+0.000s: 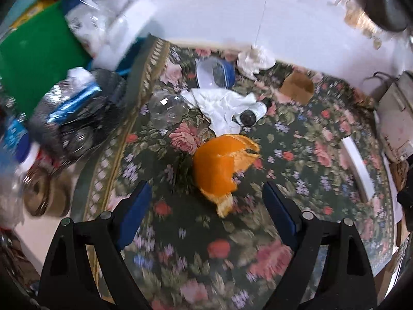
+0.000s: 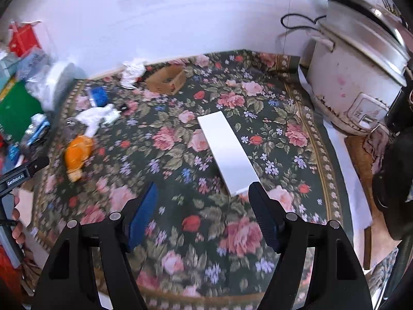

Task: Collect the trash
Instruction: 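Grasp the orange peel with the left tool while the right tool grasps the white box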

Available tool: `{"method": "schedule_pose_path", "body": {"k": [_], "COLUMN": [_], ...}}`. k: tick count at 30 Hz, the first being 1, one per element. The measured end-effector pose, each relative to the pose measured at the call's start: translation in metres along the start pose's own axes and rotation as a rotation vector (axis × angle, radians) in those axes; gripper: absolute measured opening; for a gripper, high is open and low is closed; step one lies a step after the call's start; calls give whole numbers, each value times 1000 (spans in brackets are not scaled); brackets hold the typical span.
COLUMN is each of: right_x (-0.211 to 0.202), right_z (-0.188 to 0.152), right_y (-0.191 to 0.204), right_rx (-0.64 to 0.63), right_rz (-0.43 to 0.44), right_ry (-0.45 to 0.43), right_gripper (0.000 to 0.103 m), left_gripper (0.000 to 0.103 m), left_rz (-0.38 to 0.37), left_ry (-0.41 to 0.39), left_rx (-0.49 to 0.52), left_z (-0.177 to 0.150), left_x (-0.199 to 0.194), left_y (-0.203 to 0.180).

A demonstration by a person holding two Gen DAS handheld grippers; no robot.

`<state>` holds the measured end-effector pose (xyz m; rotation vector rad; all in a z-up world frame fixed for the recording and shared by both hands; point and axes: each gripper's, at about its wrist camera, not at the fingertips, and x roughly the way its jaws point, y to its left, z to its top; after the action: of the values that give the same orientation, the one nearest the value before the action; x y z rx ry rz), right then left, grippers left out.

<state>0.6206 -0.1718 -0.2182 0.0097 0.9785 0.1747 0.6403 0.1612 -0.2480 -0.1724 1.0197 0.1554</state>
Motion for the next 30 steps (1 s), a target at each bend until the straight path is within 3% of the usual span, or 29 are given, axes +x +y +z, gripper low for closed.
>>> {"method": "schedule_pose_path", "body": {"k": [7, 11, 17, 19, 21, 27, 30], "right_x": [65, 98, 121, 127, 131, 135, 137], "right_z": [24, 33, 38, 38, 41, 45, 47], "right_y": [-9, -13, -9, -7, -1, 4, 3], "right_rx": [125, 105, 39, 19, -17, -56, -56], "right_rz": [37, -1, 2, -5, -23, -41, -48], "right_ry": [116, 170, 200, 199, 198, 177, 168], "right_gripper": [69, 69, 69, 72, 72, 70, 69], "left_gripper": [87, 84, 78, 71, 57, 35, 28], "left_rz": [-15, -39, -46, -41, -47, -26, -23], "left_ry": [80, 142, 148, 143, 143, 121, 109], "left_rx": [24, 10, 33, 39, 42, 44, 45], "left_z": [22, 22, 22, 23, 24, 24, 23], "left_x": [52, 78, 88, 91, 92, 86, 78], "left_y": [6, 8, -1, -4, -5, -6, -6]}}
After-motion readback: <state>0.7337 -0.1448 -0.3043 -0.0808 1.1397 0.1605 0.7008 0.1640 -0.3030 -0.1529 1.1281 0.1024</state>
